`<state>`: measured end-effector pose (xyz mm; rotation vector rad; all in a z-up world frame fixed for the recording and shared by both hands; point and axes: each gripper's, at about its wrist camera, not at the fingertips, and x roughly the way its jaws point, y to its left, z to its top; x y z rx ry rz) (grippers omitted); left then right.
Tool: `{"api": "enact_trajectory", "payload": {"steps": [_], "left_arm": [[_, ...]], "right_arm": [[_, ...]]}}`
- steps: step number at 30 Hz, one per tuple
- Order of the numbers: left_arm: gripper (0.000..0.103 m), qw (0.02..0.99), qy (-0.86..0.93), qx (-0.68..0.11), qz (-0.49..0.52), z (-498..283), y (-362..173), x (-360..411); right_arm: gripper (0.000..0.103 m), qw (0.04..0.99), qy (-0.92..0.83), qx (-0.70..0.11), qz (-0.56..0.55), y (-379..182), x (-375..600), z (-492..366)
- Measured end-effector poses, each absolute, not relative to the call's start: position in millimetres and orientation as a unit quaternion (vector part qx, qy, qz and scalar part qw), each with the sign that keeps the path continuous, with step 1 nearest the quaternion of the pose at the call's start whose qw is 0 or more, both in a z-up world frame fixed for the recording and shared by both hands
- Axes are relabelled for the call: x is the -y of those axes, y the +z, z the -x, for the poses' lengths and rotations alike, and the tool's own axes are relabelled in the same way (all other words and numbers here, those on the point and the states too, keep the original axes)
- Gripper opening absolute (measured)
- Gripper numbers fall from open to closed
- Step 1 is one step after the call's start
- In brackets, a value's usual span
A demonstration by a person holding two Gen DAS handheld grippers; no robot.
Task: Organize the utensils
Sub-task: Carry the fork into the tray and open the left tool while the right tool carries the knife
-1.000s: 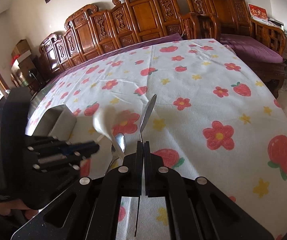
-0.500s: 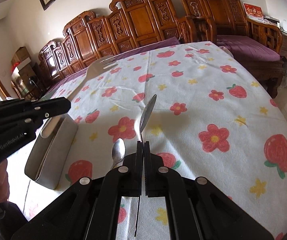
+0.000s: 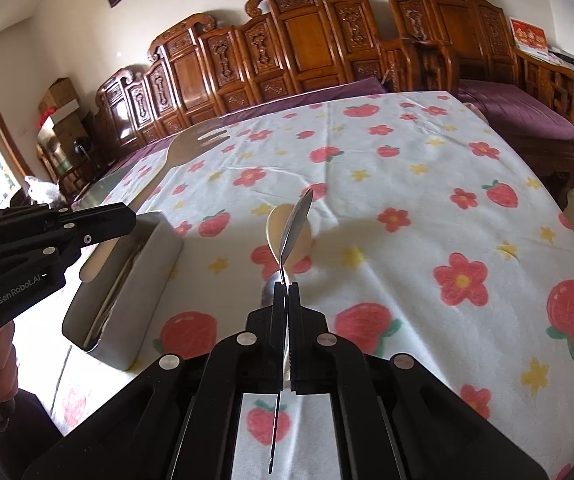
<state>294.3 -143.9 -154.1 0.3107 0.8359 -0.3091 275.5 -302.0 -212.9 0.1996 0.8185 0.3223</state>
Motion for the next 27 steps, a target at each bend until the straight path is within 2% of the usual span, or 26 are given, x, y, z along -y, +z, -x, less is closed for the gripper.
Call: {"api": "enact_trajectory", "payload": {"steps": [15,27], "left_arm": [[0.003,0.899,-0.112,-0.41,-0.105,-285,-159,66],[0.003,0.886,-0.063,-0.454,-0.075,-288,-204,-1]], "right_arm": [[0.003,0.901,0.21,-0.377,-0.049,-188,242,-247],[0.003,0.889,0.249,-0.384,-0.02,-191,196,-233]]}}
